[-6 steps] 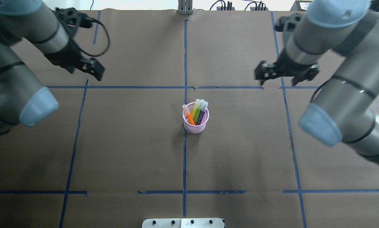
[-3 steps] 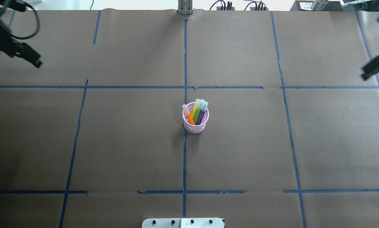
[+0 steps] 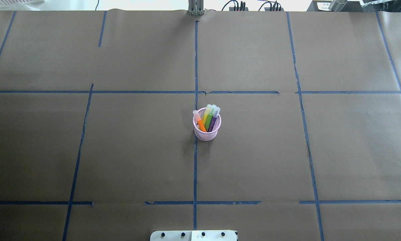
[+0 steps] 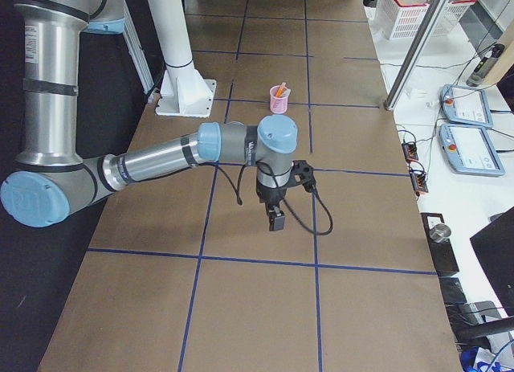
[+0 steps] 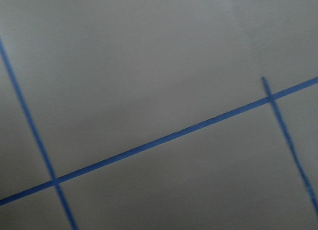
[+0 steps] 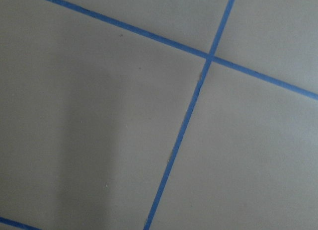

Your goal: Collect pens into pen holder

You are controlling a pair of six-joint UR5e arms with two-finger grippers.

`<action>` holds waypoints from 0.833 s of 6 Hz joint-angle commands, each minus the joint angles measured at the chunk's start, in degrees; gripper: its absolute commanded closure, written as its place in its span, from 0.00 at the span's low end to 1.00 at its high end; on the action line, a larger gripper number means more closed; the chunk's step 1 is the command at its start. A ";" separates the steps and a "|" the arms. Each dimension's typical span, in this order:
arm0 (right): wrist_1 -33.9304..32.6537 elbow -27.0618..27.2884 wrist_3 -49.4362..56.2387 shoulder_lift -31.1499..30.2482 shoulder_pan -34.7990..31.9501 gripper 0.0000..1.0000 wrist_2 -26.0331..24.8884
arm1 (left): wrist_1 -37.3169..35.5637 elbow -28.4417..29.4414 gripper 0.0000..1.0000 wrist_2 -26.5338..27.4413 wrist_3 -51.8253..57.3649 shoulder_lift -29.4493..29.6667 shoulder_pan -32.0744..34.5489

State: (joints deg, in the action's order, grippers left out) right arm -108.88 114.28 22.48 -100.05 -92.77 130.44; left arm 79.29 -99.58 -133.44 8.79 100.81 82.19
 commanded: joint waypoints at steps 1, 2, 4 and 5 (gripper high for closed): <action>6.96 -2.63 -5.53 -4.36 -2.68 0.00 0.87 | 0.43 1.15 0.00 -0.69 5.54 -5.52 5.51; 15.80 -6.31 -10.91 -5.23 -2.68 0.00 0.87 | 0.51 0.97 0.00 -0.77 4.93 -8.32 6.22; 18.00 -8.19 -11.14 -5.24 -2.42 0.00 0.87 | 0.51 1.93 0.00 -0.51 5.27 -11.67 6.23; 18.00 -8.19 -11.14 -5.24 -1.98 0.00 0.87 | -0.10 2.63 0.00 -0.51 4.92 -11.52 6.23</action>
State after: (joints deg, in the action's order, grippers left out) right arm -91.17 106.27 11.45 -105.26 -95.08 131.29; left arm 79.58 -97.57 -133.98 13.87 89.78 88.38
